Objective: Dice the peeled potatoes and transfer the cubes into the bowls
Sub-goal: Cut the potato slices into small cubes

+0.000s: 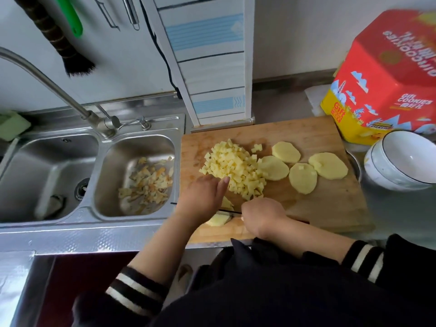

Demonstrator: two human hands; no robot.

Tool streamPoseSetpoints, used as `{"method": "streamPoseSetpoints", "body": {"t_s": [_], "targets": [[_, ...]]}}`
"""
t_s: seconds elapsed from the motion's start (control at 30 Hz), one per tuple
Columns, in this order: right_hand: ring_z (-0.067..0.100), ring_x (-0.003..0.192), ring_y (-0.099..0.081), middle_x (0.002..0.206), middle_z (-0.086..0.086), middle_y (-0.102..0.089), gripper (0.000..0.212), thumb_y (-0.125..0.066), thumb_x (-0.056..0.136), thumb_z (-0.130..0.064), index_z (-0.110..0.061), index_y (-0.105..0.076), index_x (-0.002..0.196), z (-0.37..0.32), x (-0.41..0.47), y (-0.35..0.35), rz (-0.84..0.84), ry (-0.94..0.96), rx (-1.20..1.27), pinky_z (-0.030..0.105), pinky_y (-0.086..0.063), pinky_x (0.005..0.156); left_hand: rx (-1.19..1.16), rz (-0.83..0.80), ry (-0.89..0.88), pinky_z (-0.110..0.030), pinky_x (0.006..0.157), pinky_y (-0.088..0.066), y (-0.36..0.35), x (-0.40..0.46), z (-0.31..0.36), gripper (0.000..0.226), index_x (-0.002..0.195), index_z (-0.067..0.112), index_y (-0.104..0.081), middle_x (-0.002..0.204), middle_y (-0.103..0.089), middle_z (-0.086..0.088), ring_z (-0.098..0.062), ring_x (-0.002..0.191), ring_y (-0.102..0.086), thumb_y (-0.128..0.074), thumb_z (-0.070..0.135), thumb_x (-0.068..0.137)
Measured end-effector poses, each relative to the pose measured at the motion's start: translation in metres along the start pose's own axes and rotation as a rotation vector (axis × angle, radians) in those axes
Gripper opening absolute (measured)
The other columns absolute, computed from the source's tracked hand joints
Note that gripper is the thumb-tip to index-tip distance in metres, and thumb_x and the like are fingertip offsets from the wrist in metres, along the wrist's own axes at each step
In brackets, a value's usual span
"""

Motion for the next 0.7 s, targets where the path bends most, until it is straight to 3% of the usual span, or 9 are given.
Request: {"method": "streamPoseSetpoints", "body": {"t_s": [0.03,0.07,0.13,0.2,0.4,0.5,0.6,0.67,0.7], "targets": [[0.026,0.090,-0.063,0.098,0.004,-0.065,0.023,-0.042,0.099,-0.010,-0.013,-0.064,0.104,0.000,-0.001,0.000,0.002,-0.005,0.008,0.033,-0.044,0.063,-0.007,-0.237,0.084,-0.040,0.091,-0.046,-0.001,0.010,0.000,0.104,0.101,0.010,-0.069,0.107,-0.067,-0.010,-0.026,0.098,-0.061,0.008,0.078,0.085],[0.026,0.092,-0.063,0.101,0.004,-0.065,0.023,-0.042,0.100,-0.012,-0.013,-0.064,0.106,-0.001,-0.003,0.000,0.008,-0.009,0.014,0.033,-0.044,0.063,-0.007,-0.452,0.150,-0.038,0.100,-0.042,-0.005,0.016,0.001,0.102,0.113,0.010,-0.067,0.121,-0.064,-0.013,-0.027,0.110,-0.058,0.007,0.075,0.086],[0.026,0.093,-0.063,0.103,0.004,-0.066,0.024,-0.042,0.100,-0.011,-0.013,-0.065,0.108,-0.001,-0.005,-0.001,0.007,-0.012,0.018,0.033,-0.043,0.063,-0.022,-0.711,0.226,-0.037,0.111,-0.026,-0.010,0.018,0.009,0.079,0.143,0.010,-0.046,0.149,-0.042,-0.015,-0.029,0.136,-0.039,-0.003,0.060,0.098],[0.026,0.094,-0.064,0.104,0.004,-0.067,0.024,-0.044,0.100,-0.013,-0.014,-0.066,0.109,0.000,-0.007,-0.002,0.015,-0.006,0.023,0.033,-0.042,0.063,-0.010,-0.781,0.266,-0.038,0.116,-0.018,-0.015,0.021,0.009,0.075,0.152,0.009,-0.029,0.158,-0.027,-0.013,-0.029,0.145,-0.025,-0.006,0.059,0.100],[0.025,0.091,-0.065,0.100,0.002,-0.068,0.025,-0.043,0.098,-0.013,-0.016,-0.066,0.106,0.000,-0.015,0.000,0.070,0.036,0.026,0.033,-0.041,0.060,0.059,-0.843,0.319,-0.045,0.118,-0.018,-0.023,0.030,0.000,0.086,0.153,0.011,-0.026,0.159,-0.024,-0.014,-0.032,0.146,-0.023,-0.005,0.070,0.094],[0.023,0.083,-0.063,0.087,-0.002,-0.063,0.023,-0.044,0.099,-0.018,-0.018,-0.066,0.105,0.000,-0.018,0.005,0.115,0.046,0.014,0.031,-0.039,0.055,0.078,-0.904,0.289,-0.046,0.116,-0.025,-0.022,0.030,0.000,0.093,0.145,0.008,-0.043,0.152,-0.039,-0.015,-0.033,0.139,-0.036,-0.003,0.072,0.092],[0.021,0.073,-0.054,0.073,-0.005,-0.049,0.022,-0.043,0.101,-0.023,-0.018,-0.064,0.103,-0.001,-0.021,0.010,0.129,0.039,0.033,0.030,-0.035,0.052,0.111,-0.710,0.176,-0.045,0.109,-0.035,-0.012,0.032,0.003,0.107,0.122,0.008,-0.064,0.132,-0.060,-0.012,-0.028,0.123,-0.052,0.000,0.082,0.079],[0.020,0.071,-0.052,0.071,-0.005,-0.047,0.023,-0.043,0.102,-0.029,-0.018,-0.063,0.101,0.001,-0.024,0.012,0.099,0.033,0.051,0.030,-0.035,0.053,-0.002,-0.344,0.043,-0.040,0.093,-0.046,0.011,0.031,0.013,0.095,0.108,0.005,-0.068,0.110,-0.067,-0.010,-0.025,0.100,-0.061,-0.010,0.075,0.083],[0.019,0.071,-0.052,0.072,-0.005,-0.049,0.026,-0.042,0.103,-0.032,-0.017,-0.063,0.099,0.002,-0.025,0.013,0.072,0.033,0.057,0.030,-0.035,0.053,-0.073,-0.079,-0.070,-0.036,0.084,-0.048,0.026,0.026,0.018,0.081,0.102,0.006,-0.068,0.101,-0.065,-0.007,-0.021,0.091,-0.059,-0.019,0.069,0.090]]}}
Point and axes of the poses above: each hand's wrist, its own x-axis towards the middle knuckle, its own y-axis out of the back of the hand, z = x × y, the point moved 3 cm from there along x, towards the middle knuckle
